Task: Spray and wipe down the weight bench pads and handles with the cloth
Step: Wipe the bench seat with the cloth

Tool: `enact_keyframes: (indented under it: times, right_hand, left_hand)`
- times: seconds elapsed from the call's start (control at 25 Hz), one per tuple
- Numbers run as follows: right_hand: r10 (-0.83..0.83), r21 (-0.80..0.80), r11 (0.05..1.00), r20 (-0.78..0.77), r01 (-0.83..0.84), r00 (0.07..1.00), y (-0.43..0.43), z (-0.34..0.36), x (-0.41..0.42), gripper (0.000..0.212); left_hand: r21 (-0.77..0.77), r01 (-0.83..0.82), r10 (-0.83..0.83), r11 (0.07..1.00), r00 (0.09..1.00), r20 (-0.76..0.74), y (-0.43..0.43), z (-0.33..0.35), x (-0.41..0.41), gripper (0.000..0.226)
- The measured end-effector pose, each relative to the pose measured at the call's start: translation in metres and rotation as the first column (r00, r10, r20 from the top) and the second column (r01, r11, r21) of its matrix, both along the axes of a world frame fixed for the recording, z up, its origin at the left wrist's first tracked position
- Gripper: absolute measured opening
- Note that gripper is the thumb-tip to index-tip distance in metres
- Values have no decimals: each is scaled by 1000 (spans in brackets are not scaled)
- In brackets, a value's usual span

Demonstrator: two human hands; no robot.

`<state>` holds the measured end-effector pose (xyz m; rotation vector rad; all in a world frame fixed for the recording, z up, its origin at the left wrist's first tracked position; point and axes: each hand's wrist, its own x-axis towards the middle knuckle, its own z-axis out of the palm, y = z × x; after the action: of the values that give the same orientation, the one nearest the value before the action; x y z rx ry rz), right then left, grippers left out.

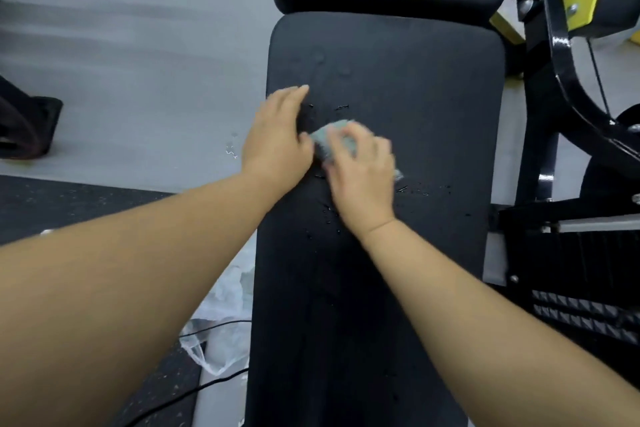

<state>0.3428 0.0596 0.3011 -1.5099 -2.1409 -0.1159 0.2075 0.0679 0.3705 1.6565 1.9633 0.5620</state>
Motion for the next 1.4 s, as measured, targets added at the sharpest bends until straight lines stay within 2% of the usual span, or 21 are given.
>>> enact_keyframes:
  times: [0.04, 0.08, 0.12, 0.16, 0.24, 0.32, 0.4, 0.48, 0.52, 0.6, 0.68, 0.76, 0.84, 0.92, 1.0, 1.08, 1.16, 1.24, 1.32, 1.36, 1.4]
  right_hand:
    - [132, 5, 991, 41, -132, 990, -18, -7, -5, 37]
    - [256, 0, 967, 74, -256, 964, -34, -12, 0, 39]
    - [343, 2, 939, 104, -345, 934, -41, -15, 15, 45]
    - [377, 7, 924, 133, -381, 917, -41, -13, 33, 51]
    - [270, 32, 959, 173, -280, 947, -20, -5, 60, 52]
    - [17, 36, 999, 84, -20, 996, 24, 10, 56, 40]
    - [-246, -57, 968, -48, 243, 968, 67, 28, 11, 40]
    - [-369, -175, 918, -53, 356, 928, 85, 32, -44, 44]
    - [-329, -169, 933, -50, 317, 943, 82, 30, -66, 46]
    - [-64, -33, 997, 22, 65, 998, 53, 16, -80, 46]
    - [298, 2, 953, 164, -302, 940, 14, -2, -47, 47]
    - [472, -34, 879, 215, -476, 855, -5, -3, 2, 51]
    - [397, 8, 910, 273, -415, 876, 12, 8, 30, 50]
    - [197, 60, 975, 229, -216, 953, 53, 20, 14, 44]
    - [-81, -26, 996, 121, 84, 989, 95, 38, -36, 44]
    - [-252, -170, 950, 87, 263, 964, 111, 41, -82, 45]
    - [-186, -113, 975, 42, 190, 982, 93, 34, -102, 43]
    - [118, 21, 992, 112, -121, 987, 50, 15, -82, 40]
    - [378, 20, 921, 187, -389, 907, 12, 0, -29, 36]
    - [407, -5, 910, 213, -415, 888, 0, 1, 2, 33]
    - [368, -31, 928, 230, -371, 901, -5, 5, 29, 32]
  left_hand:
    - [-21, -107, 107, 994, 994, -9, -12, -4, -8, 60]
    - [-136, -184, 183, 974, 983, -15, -24, -9, -17, 57]
    - [-328, -206, 224, 922, 974, 18, -34, -13, -24, 55]
    - [-509, -159, 242, 846, 965, 102, -42, -16, -30, 51]
    - [-668, -24, 230, 743, 948, 222, -44, -21, -37, 43]
    - [-699, -7, 218, 715, 952, 213, -34, -21, -38, 43]
    - [-720, -15, 223, 694, 955, 195, -29, -22, -36, 43]
    - [-706, -21, 215, 708, 959, 187, -32, -24, -35, 42]
    - [-692, -20, 213, 722, 958, 194, -33, -27, -36, 40]
    - [-676, -11, 226, 737, 947, 230, -36, -27, -37, 36]
    - [-670, 6, 216, 742, 945, 247, -35, -25, -39, 33]
    - [-672, 25, 199, 740, 946, 254, -34, -24, -40, 34]
    - [-688, 35, 184, 725, 952, 243, -34, -24, -40, 40]
    - [-692, 30, 178, 721, 958, 227, -33, -25, -42, 43]
    - [-694, 29, 199, 720, 949, 246, -33, -28, -42, 44]
    - [-692, 31, 201, 721, 947, 252, -34, -30, -43, 46]
    - [-695, 37, 199, 718, 946, 256, -34, -31, -42, 49]
    - [-696, 47, 198, 717, 943, 268, -33, -30, -44, 49]
    - [-683, 50, 183, 729, 947, 265, -33, -31, -45, 46]
    - [-677, 49, 177, 735, 949, 262, -34, -32, -45, 45]
    - [-672, 47, 176, 739, 950, 259, -35, -33, -45, 45]
